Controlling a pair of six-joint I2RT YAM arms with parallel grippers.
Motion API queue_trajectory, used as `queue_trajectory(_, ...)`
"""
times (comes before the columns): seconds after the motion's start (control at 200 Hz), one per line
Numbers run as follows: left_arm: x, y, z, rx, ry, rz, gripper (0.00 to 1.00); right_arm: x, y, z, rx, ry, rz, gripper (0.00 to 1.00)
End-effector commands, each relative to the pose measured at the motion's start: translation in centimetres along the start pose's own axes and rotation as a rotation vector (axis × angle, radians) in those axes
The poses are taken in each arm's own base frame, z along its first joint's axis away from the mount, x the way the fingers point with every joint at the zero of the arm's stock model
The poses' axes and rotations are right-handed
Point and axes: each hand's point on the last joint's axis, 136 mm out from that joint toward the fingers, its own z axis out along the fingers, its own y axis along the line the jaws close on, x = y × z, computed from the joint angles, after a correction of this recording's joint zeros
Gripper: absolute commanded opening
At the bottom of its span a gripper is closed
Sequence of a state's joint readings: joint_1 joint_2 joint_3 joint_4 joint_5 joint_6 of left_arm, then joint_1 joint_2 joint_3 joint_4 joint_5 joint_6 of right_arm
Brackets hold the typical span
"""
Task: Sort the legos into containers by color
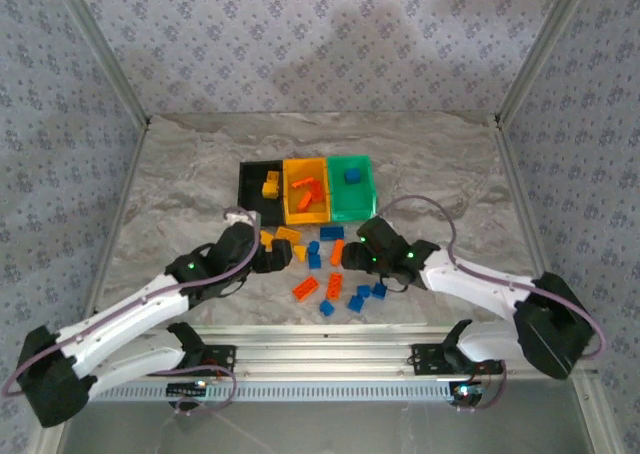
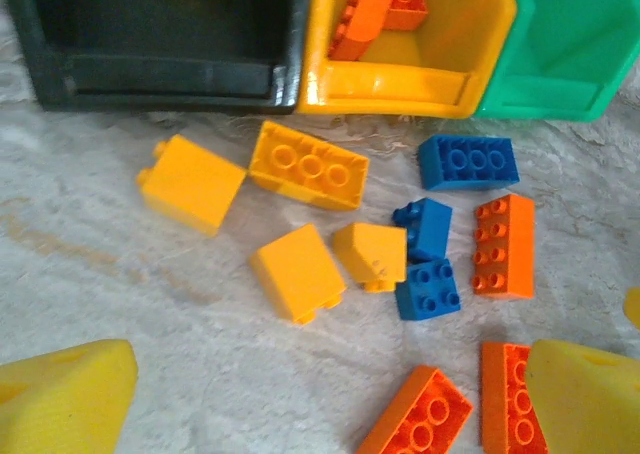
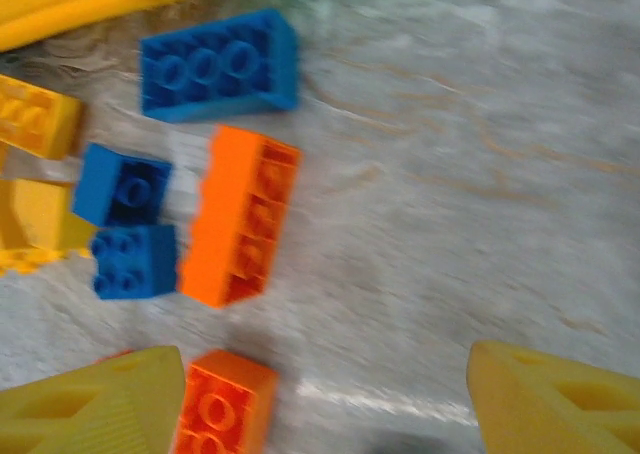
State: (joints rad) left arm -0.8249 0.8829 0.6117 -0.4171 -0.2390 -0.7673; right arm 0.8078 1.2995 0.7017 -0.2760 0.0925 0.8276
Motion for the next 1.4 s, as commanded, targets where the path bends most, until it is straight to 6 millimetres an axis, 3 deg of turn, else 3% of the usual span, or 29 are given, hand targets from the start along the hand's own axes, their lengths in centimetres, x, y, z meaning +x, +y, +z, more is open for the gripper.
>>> queue_trajectory(0.0, 0.5, 2.0, -0.6, -0.053, -0.024, -0.052, 0.99, -2.0, 2.3, 1.4, -0.021, -0.04, 0.019, 0.74)
queue_trajectory(0.125, 1.0, 3.2, -1.0, -0.079, -0.028, -0.071, 0.99, -2.5, 3.6, 3.6, -0.002, -0.011, 0.005, 0.68)
queue_trajectory(0.25, 1.0, 3.9, -1.5, -0.102, -0.043, -0.088, 0.99, -2.3, 2.9, 5.8, 0.095, 0.045, -0.003, 0.6)
queue_trajectory(0.48, 1.1, 4.8, -1.7, -0.111, -0.074, -0.125, 0.99, -1.2, 1.3, 7.4, 0.184, 0.108, -0.01, 0.43)
queue_trajectory(0.66, 1.1, 5.1, -1.7, -0.118, -0.079, -0.134, 1.0, -0.7, 0.1, 6.7, 0.198, 0.112, 0.002, 0.28)
queue_trajectory(0.82, 1.0, 5.0, -1.6, -0.115, -0.08, -0.132, 1.0, -1.7, 0.2, 4.1, 0.157, 0.05, -0.019, 0.22)
queue_trajectory(0.969, 0.7, 5.1, -1.6, -0.125, -0.083, -0.136, 1.0, -4.6, 3.7, 0.6, 0.031, -0.028, -0.09, 0.21)
queue_trajectory(1.069, 0.6, 5.4, -1.6, -0.145, -0.08, -0.144, 0.99, -6.9, 6.6, -0.1, -0.028, -0.054, -0.145, 0.21)
queue_trajectory(1.209, 0.6, 4.9, -1.4, -0.115, -0.075, -0.149, 1.0, -10.2, 9.8, 1.6, -0.043, -0.064, -0.163, 0.23)
queue_trajectory(1.394, 0.8, 4.4, -1.4, -0.077, -0.063, -0.143, 0.99, -14.8, 11.4, 5.9, -0.003, -0.108, -0.149, 0.23)
